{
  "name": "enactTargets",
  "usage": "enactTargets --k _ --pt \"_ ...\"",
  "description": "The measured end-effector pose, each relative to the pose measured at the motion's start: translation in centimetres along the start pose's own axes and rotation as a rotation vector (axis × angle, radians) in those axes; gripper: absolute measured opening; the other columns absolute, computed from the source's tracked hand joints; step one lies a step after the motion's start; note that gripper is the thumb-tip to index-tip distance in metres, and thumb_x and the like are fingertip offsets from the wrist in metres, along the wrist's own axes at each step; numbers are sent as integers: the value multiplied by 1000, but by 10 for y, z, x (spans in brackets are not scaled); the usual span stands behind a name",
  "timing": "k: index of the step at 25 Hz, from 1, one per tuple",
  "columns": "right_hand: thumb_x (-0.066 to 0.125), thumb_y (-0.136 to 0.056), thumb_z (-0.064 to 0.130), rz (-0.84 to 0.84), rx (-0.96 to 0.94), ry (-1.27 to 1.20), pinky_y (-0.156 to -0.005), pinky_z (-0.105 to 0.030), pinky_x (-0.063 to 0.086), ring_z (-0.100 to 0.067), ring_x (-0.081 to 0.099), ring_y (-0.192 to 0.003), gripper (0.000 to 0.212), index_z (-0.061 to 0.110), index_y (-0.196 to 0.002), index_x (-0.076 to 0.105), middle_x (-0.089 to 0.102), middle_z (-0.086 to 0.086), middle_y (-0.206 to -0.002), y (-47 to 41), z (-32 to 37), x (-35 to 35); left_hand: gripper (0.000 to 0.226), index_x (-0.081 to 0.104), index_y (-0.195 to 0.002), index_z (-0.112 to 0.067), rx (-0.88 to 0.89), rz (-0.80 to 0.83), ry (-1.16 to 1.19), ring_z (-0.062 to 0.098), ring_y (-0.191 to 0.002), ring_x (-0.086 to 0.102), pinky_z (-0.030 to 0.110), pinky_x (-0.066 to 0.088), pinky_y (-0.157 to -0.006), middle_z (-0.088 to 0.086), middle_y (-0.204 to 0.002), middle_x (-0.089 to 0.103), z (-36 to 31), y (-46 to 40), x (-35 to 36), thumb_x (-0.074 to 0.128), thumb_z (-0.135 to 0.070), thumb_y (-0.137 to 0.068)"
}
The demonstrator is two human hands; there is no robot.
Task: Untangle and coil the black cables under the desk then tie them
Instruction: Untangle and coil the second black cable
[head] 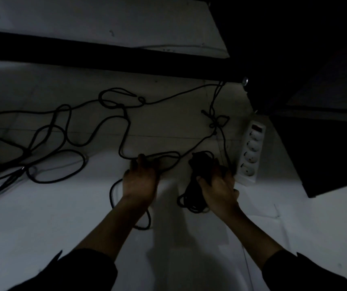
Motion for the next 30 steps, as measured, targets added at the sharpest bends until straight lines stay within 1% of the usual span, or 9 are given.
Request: enactTargets --k 2,3,5,8,14,18,21,24,30 --pt "48 -95 41 10 -1 -21 -104 -47 29 -31 23 -138 70 24 -153 13 24 -12 -149 2 1 -1 27 68 -95 9 72 -103 14 37 -62 64 32 53 -46 34 -89 63 7 4 -10 57 18 -72" --pt "48 -96 41 11 0 -25 -104 -47 29 -31 23 -138 69 24 -153 12 23 -13 -150 4 2 -3 34 66 -104 9 68 -81 17 36 -66 65 31 53 -49 35 -93 63 15 3 -11 52 20 -75" --pt "48 -96 40 -2 -1 -11 -104 -47 28 -31 21 -138 70 23 -153 12 21 -14 -150 7 5 -5 40 48 -134 1 -77 -34 109 34 -98 61 32 47 -73 29 -125 53 49 3 -5 39 3 -95" --pt "51 -93 41 -56 -58 84 -107 -50 24 -32 14 -140 74 24 -152 10 14 -13 -154 15 20 -12 33 54 -123 -1 -241 -76 302 34 -102 58 28 37 -70 22 -121 56 94 7 -10 56 -15 -93" --pt "55 -90 41 -52 -321 245 -112 -53 17 -35 5 -142 75 30 -152 15 1 -10 -158 36 86 -2 34 61 -121 -9 -209 27 496 33 -105 58 33 48 -82 17 -122 58 111 28 -29 62 -24 -91" --pt "58 -89 38 8 -525 275 -107 -47 34 -35 15 -141 63 27 -146 35 9 -10 -158 62 160 30 26 62 -116 -11 -213 22 551 28 -100 62 34 52 -84 10 -121 62 140 46 -37 58 -23 -93" --pt "57 -91 32 63 -673 225 -102 -42 41 -29 20 -139 51 24 -140 47 21 -6 -155 82 206 56 20 64 -110 -14 -286 -166 510 28 -94 62 38 53 -77 9 -114 62 172 62 -55 55 -19 -93" --pt "53 -93 28 184 -763 202 -102 -39 41 -27 28 -135 45 19 -137 49 26 -6 -152 92 246 92 21 64 -110 -11 -397 -323 382 32 -103 56 42 50 -80 14 -114 61 224 77 -72 54 -19 -93" --pt "43 -97 19 441 -730 352 -111 -39 30 -30 23 -138 50 21 -147 34 16 -4 -158 77 279 160 44 47 -132 -13 -572 -69 138 35 -126 38 43 39 -96 16 -135 46 280 86 -48 55 -34 -94"
Point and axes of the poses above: each hand's wrist, its own y-axis away from the middle knuckle, its own x-axis out of the palm, z = x × y, the point moved 8 cm from there along -y, towards the middle knuckle
